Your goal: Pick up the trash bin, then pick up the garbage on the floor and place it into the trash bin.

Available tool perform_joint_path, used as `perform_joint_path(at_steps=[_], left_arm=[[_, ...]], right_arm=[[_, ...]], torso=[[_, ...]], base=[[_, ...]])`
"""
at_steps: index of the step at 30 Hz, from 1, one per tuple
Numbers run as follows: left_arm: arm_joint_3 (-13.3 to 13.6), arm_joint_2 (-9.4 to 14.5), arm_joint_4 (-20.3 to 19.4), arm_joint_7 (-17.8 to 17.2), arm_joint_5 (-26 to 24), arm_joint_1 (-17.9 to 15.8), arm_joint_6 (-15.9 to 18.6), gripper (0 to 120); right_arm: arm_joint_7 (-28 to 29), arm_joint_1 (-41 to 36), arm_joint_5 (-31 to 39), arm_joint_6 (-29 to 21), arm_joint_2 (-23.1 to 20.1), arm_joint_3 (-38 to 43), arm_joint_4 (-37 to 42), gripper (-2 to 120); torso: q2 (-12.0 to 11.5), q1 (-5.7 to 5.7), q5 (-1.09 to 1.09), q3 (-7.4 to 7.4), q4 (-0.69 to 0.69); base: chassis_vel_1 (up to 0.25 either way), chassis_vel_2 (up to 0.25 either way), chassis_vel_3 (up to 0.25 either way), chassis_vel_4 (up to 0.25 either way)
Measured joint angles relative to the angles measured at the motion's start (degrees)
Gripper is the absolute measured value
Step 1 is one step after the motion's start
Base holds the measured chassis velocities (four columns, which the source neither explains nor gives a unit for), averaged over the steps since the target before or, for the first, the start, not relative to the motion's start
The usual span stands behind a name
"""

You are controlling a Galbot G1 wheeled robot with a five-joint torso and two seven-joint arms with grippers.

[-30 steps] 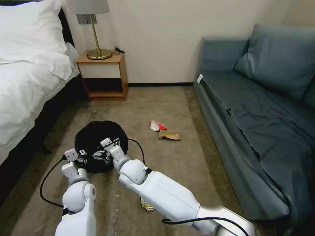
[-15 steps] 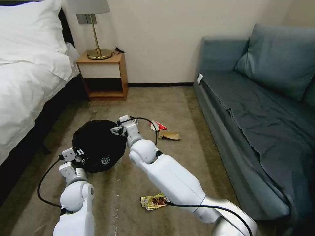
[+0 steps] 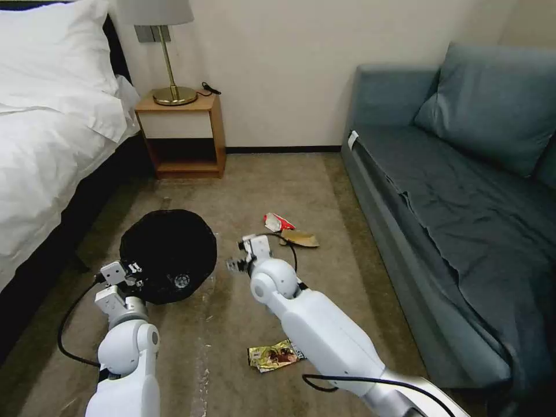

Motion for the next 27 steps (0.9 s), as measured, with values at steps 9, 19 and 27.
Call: perform_joint_path(at_steps=[9, 19, 27], left_arm=[[0.0, -0.6, -0.1, 0.2, -0.1, 0.4, -0.1, 4], [0.0, -1.2, -1.1, 0.1, -0.9, 1.4, 0.0, 4], [0.1, -1.7, -0.7, 0.0, -1.0, 1.2, -0.2, 4]], right_arm=[[-5.1, -6.7, -3.5, 0.1, -3.7, -2.0, -1.9, 100], [-10.1, -12.8, -9.3, 0.3, -6.0, -2.9, -3.2, 100], [-13.8, -14.9, -14.4, 0.4, -6.3, -3.1, -6.0, 100]], torso=[[0.0, 0.0, 0.0, 0.0, -0.01], [0.0, 0.0, -0.01, -0.01, -0.01], [0.0, 0.0, -0.01, 0.0, -0.01]], base=[[0.0, 0.0, 0.0, 0.0], [0.0, 0.0, 0.0, 0.0], [0.0, 0.0, 0.0, 0.0]])
